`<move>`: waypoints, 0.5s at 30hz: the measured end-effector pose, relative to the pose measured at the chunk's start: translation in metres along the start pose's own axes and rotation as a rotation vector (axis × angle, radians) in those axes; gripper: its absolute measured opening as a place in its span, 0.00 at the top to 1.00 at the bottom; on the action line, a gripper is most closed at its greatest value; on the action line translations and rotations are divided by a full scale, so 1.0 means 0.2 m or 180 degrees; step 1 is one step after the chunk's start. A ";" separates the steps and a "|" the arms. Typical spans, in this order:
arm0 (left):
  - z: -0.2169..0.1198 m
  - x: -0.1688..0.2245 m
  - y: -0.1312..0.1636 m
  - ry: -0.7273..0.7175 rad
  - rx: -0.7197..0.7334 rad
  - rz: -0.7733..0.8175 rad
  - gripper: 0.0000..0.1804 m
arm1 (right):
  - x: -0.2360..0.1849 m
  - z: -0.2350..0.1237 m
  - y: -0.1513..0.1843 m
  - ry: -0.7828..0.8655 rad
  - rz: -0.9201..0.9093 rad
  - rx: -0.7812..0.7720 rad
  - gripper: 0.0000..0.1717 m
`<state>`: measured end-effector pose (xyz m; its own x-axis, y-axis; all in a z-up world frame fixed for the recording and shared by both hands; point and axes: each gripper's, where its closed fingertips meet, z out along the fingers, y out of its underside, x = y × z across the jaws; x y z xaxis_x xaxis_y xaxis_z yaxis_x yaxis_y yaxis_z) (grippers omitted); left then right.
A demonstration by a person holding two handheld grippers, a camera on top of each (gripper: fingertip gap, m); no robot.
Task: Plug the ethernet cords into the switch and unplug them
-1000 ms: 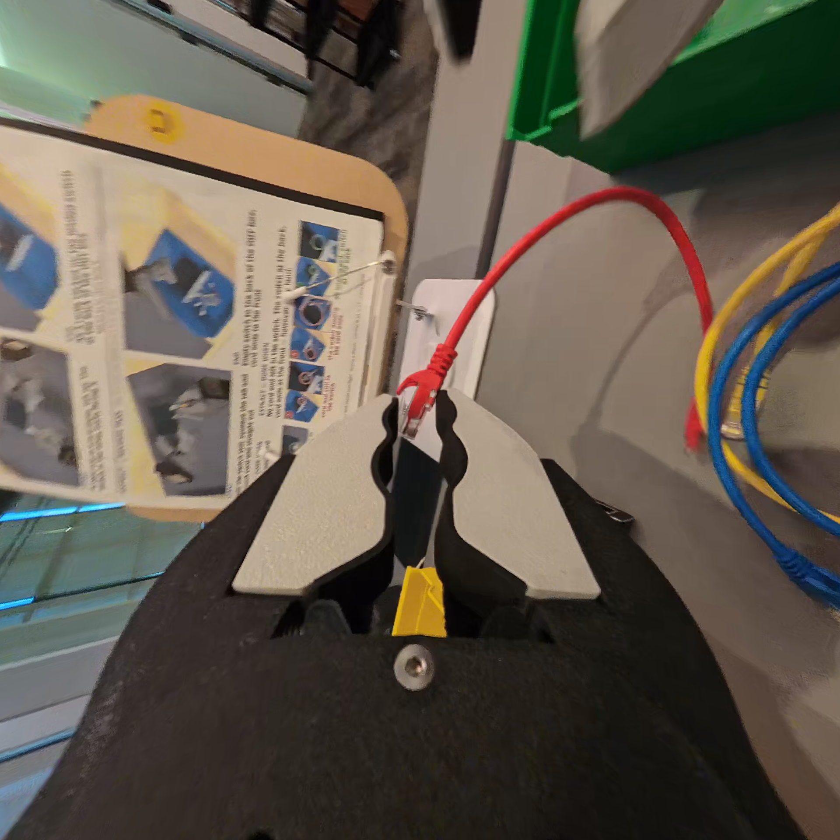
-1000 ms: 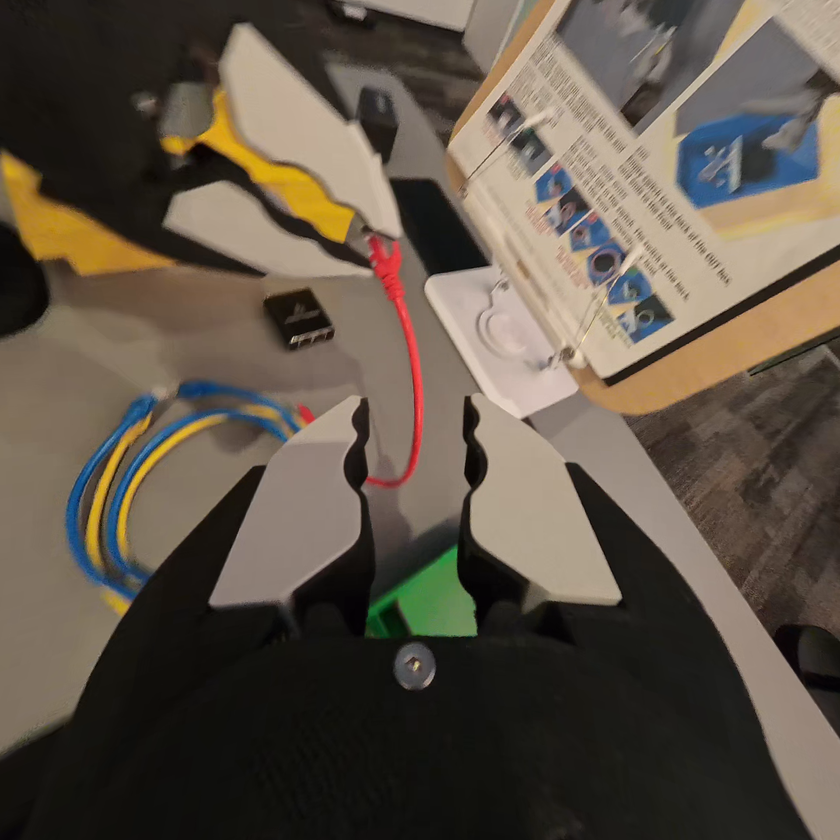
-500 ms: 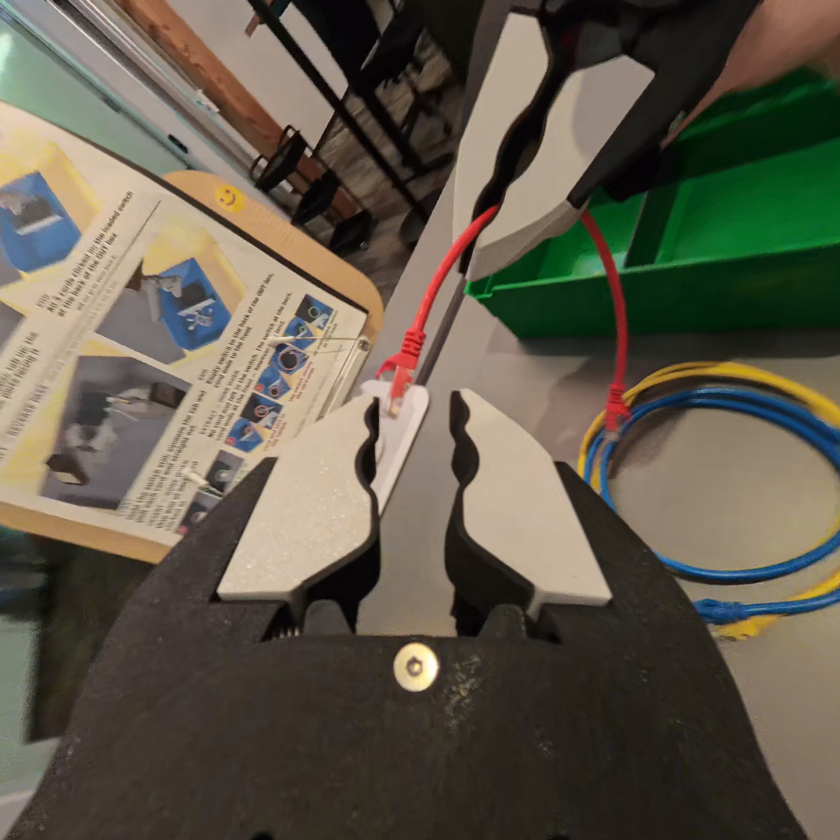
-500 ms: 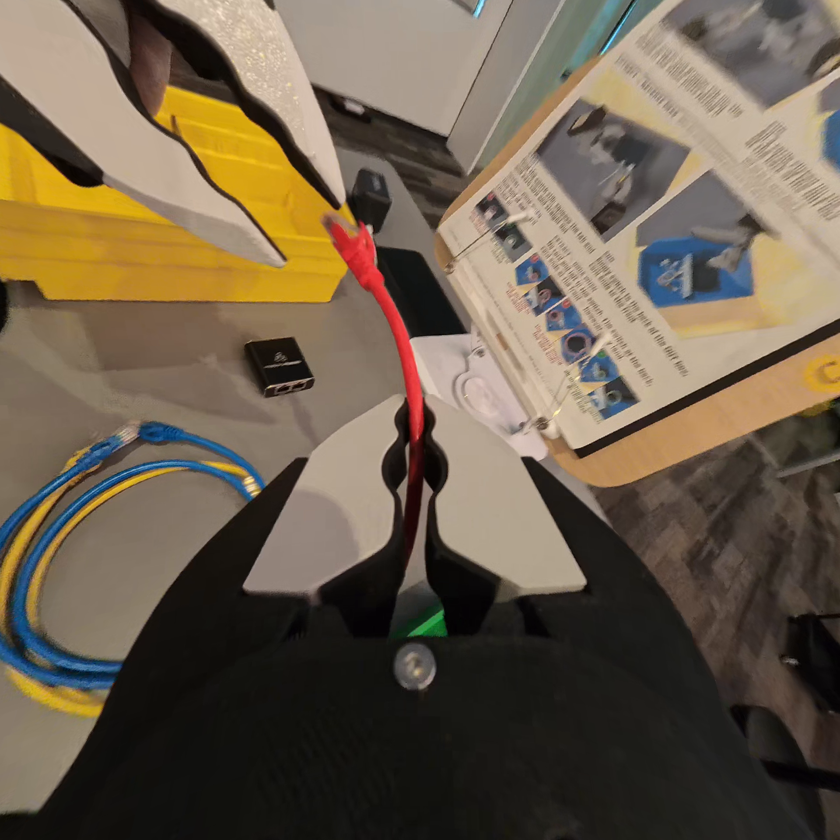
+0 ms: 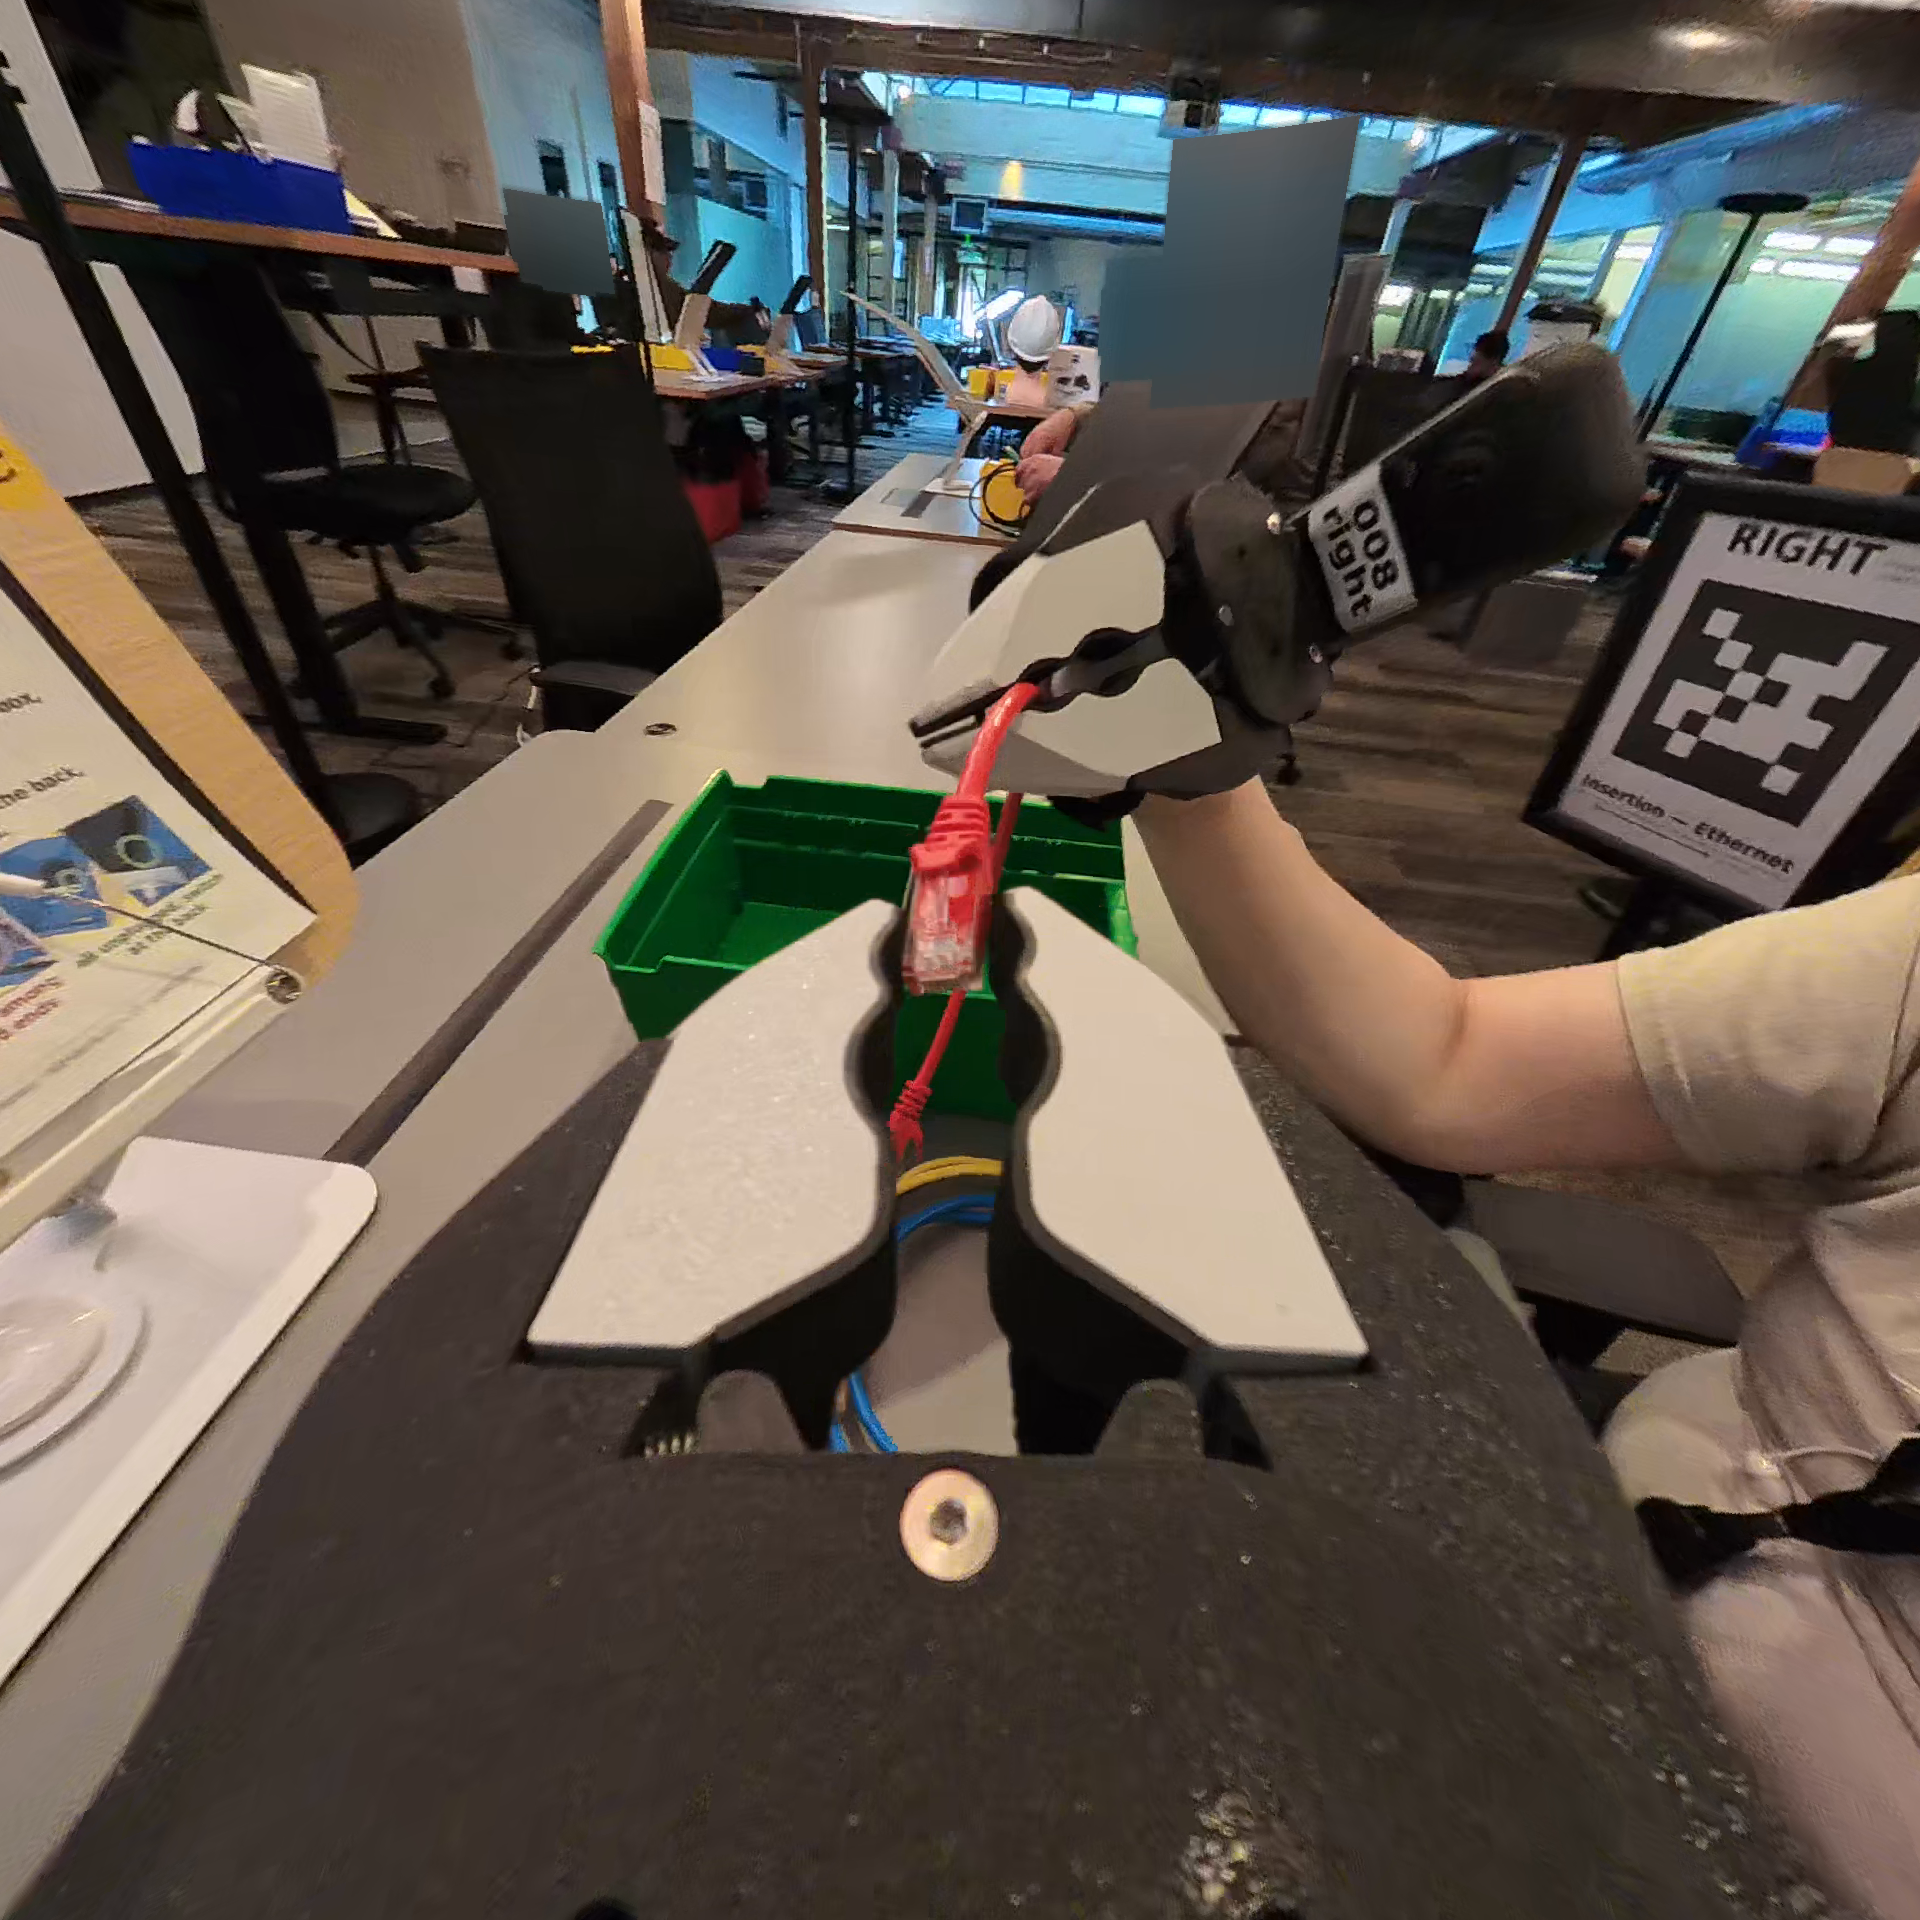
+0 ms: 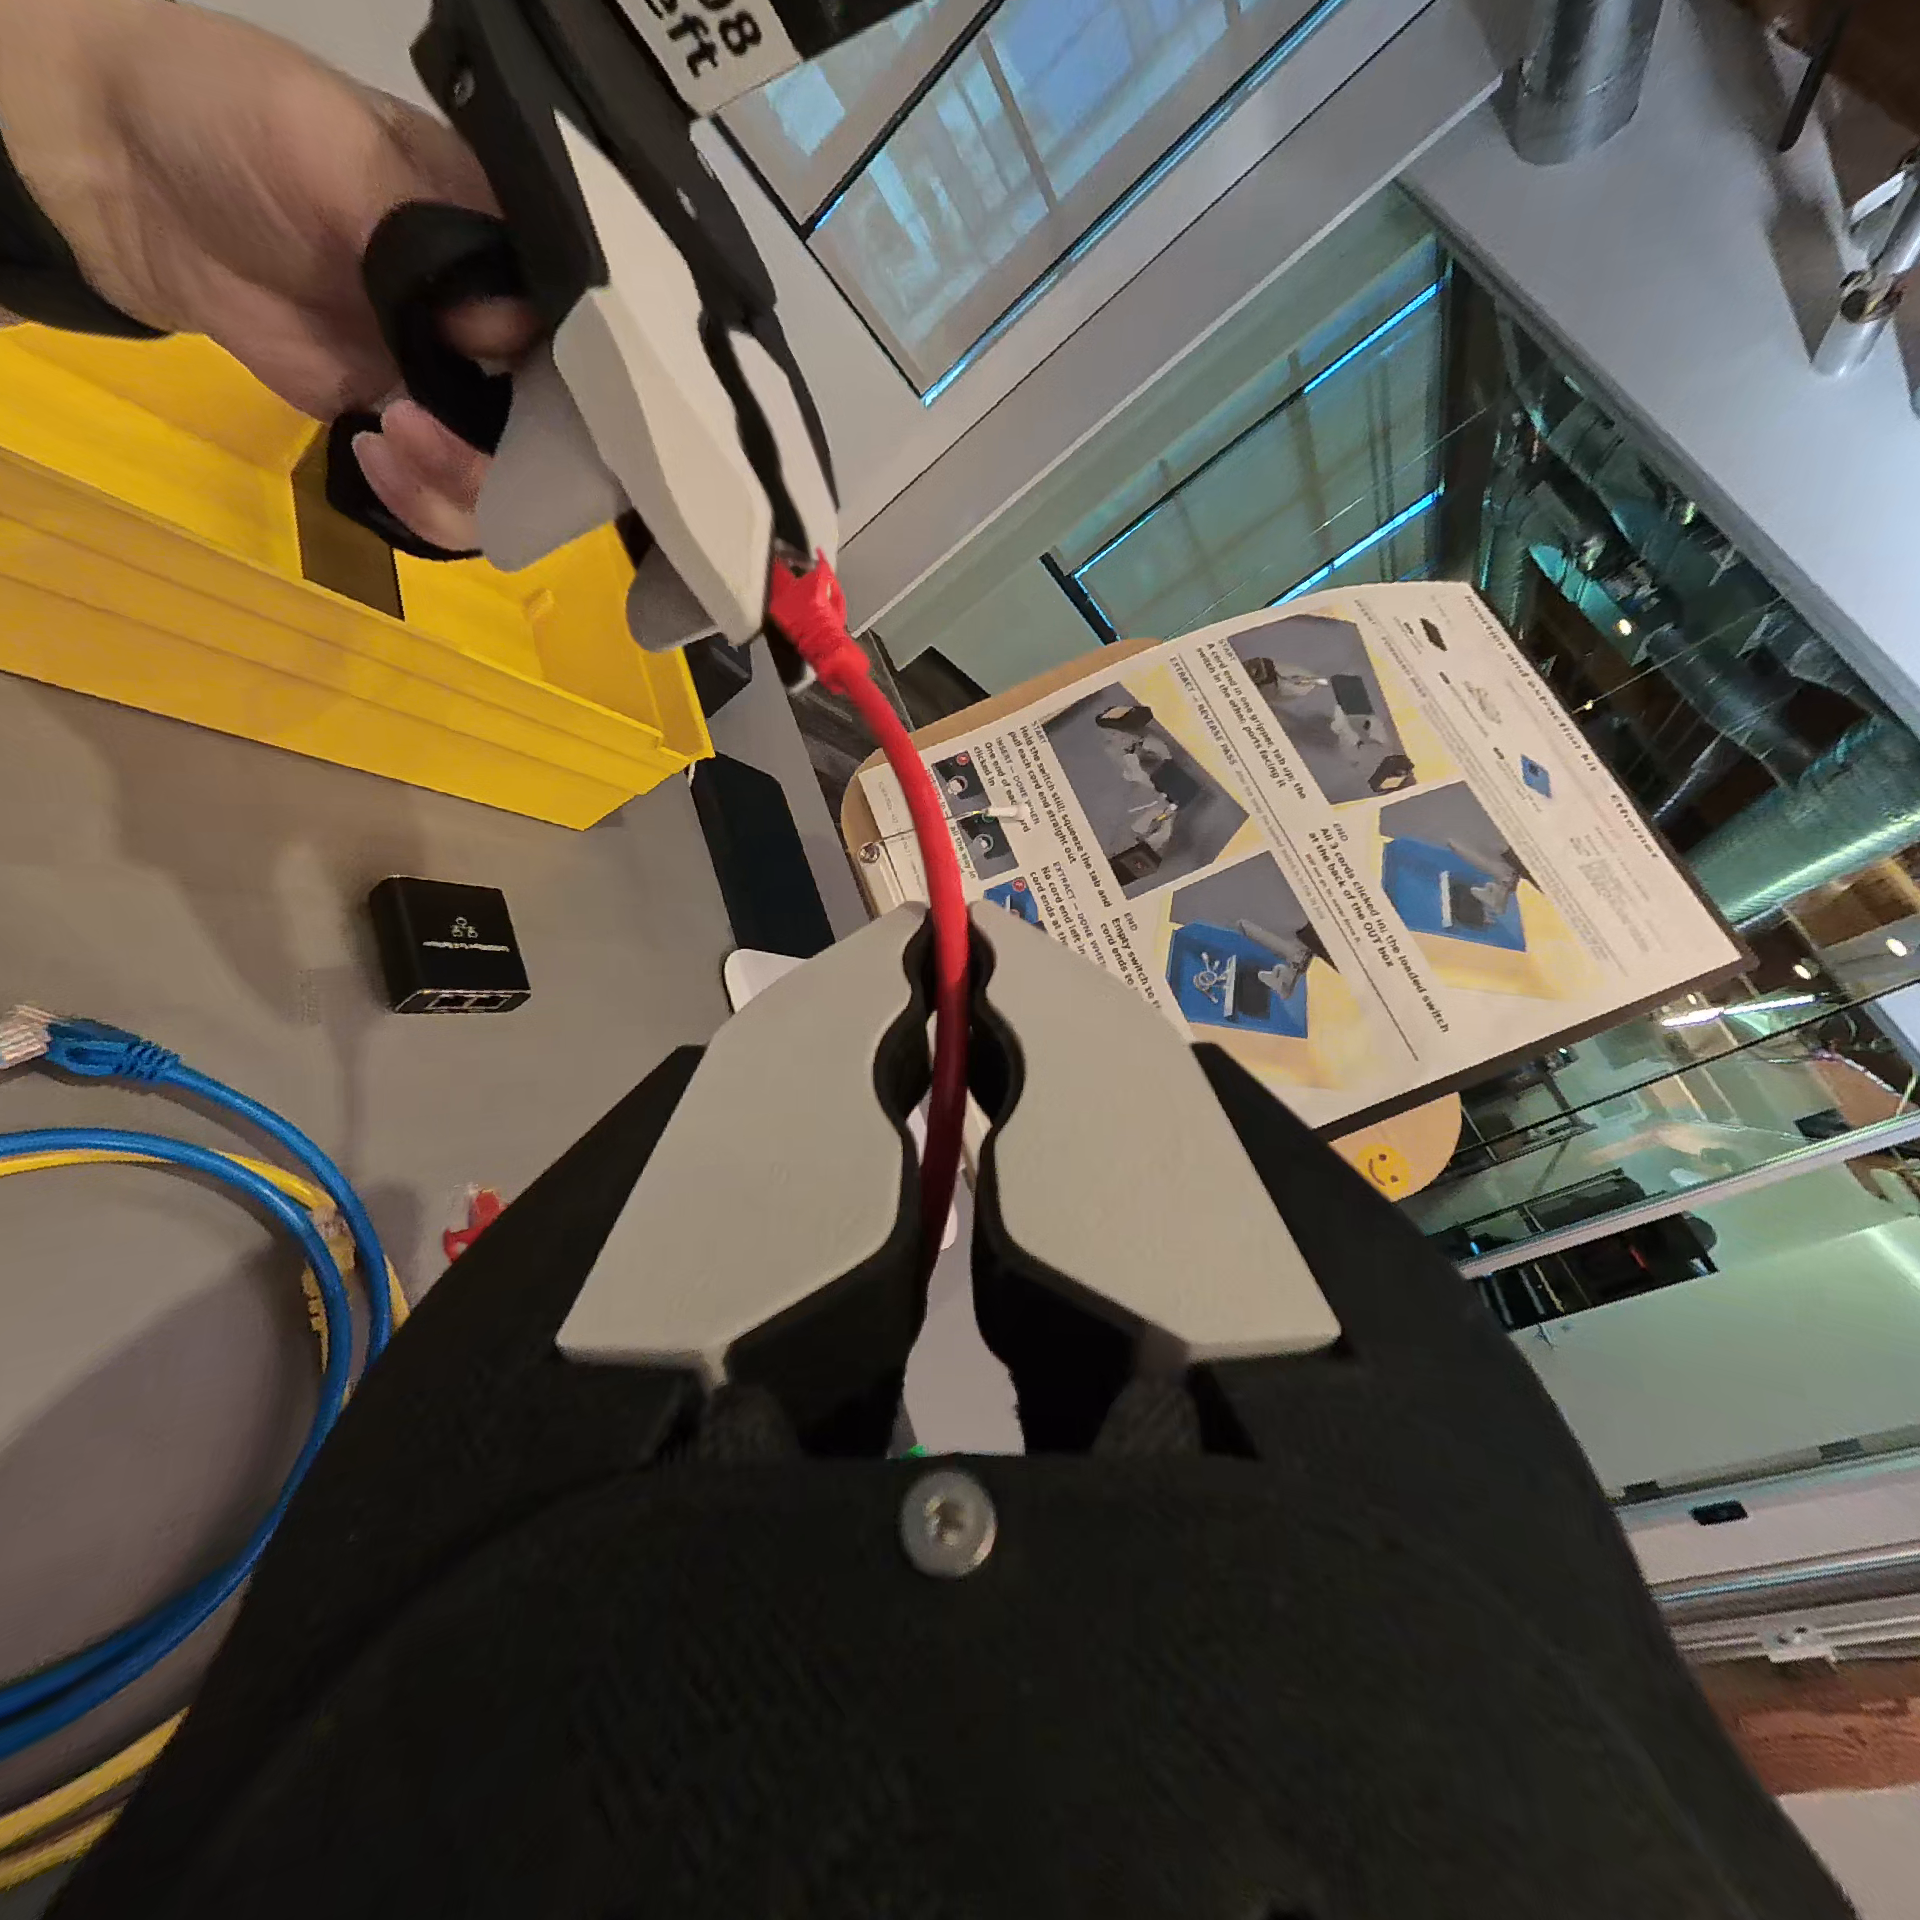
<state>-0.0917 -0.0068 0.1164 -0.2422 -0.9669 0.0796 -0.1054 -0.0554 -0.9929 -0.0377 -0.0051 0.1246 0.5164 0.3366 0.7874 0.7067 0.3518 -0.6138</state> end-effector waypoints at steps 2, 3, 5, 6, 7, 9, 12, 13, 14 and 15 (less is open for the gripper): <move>0.01 0.00 0.01 -0.0001 0.0000 0.0088 0.92 | 0.00 0.00 0.00 -0.0015 -0.0010 0.0006 0.98; 0.00 0.02 -0.01 0.0062 0.0054 0.0088 0.93 | 0.00 -0.01 0.00 -0.0039 -0.0002 0.0038 0.98; 0.00 0.04 -0.02 0.0185 0.0136 0.0032 0.92 | 0.00 -0.01 -0.01 -0.0046 0.0032 0.0101 0.98; -0.01 0.04 -0.03 0.0176 0.0145 0.0016 0.93 | 0.00 -0.02 -0.01 -0.0042 0.0036 0.0108 0.98; -0.01 0.04 -0.03 0.0150 0.0137 0.0017 0.93 | 0.00 -0.02 -0.01 -0.0035 0.0029 0.0105 0.98; 0.00 0.03 -0.02 0.0094 0.0095 0.0075 0.93 | 0.01 -0.02 0.00 -0.0015 0.0007 0.0103 0.98; 0.00 0.03 -0.04 0.0027 0.0137 0.0067 0.93 | 0.04 -0.01 -0.01 0.0066 0.0176 0.0195 0.96; 0.00 0.02 -0.05 0.0000 0.0173 0.0013 0.93 | 0.07 -0.02 -0.02 0.0158 0.0292 0.0265 0.90; -0.01 0.01 -0.07 -0.0051 0.0221 -0.0033 0.93 | 0.10 -0.03 -0.05 0.0237 0.0430 0.0360 0.84; -0.02 -0.01 -0.08 -0.0116 0.0271 -0.0058 0.93 | 0.13 -0.05 -0.08 0.0255 0.0571 0.0471 0.81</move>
<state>-0.0941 -0.0038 0.1326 -0.2055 -0.9739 0.0959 -0.0267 -0.0924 -0.9954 -0.0316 -0.0115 0.1554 0.6681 0.3368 0.6635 0.5249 0.4187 -0.7411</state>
